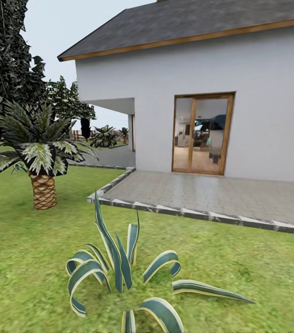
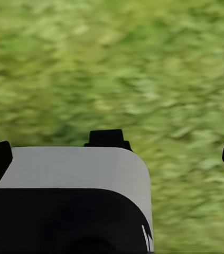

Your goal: Take the three Easter eggs out of the wicker basket on the lawn in the garden, then place them on the lawn next to a single tree (choose any tree) so that all three eggs are next to the same tree and none are left in the basket.

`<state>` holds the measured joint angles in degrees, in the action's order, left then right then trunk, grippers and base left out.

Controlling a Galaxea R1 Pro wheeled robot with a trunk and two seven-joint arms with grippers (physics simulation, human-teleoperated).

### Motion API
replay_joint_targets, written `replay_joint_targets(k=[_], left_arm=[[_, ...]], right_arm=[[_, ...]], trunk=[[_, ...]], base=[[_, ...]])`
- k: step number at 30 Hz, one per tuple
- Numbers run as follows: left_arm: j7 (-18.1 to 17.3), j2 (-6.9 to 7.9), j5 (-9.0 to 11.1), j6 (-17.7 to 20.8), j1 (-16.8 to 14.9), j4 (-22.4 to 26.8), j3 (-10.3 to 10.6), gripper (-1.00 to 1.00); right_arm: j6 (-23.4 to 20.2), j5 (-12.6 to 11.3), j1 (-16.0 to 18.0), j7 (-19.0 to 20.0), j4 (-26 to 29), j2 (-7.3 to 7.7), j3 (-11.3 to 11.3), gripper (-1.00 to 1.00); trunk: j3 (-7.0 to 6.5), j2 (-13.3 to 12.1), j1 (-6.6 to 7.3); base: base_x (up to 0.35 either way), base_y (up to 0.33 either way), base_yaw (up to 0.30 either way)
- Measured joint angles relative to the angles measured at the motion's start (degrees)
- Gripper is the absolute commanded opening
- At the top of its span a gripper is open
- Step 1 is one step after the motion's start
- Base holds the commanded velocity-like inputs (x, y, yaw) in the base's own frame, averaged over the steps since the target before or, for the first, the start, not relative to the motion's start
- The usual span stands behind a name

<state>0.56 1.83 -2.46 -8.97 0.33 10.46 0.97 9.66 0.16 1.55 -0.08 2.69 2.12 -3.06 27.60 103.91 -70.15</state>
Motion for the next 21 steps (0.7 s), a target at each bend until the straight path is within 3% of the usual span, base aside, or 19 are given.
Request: replay_joint_targets(k=[21], left_arm=[[0.0,0.0,0.0,0.0,0.0,0.0,0.0,1.0]], right_arm=[[0.0,0.0,0.0,0.0,0.0,0.0,0.0,1.0]], trunk=[[1.23,0.0,0.0]], base=[[0.0,0.0,-0.007]])
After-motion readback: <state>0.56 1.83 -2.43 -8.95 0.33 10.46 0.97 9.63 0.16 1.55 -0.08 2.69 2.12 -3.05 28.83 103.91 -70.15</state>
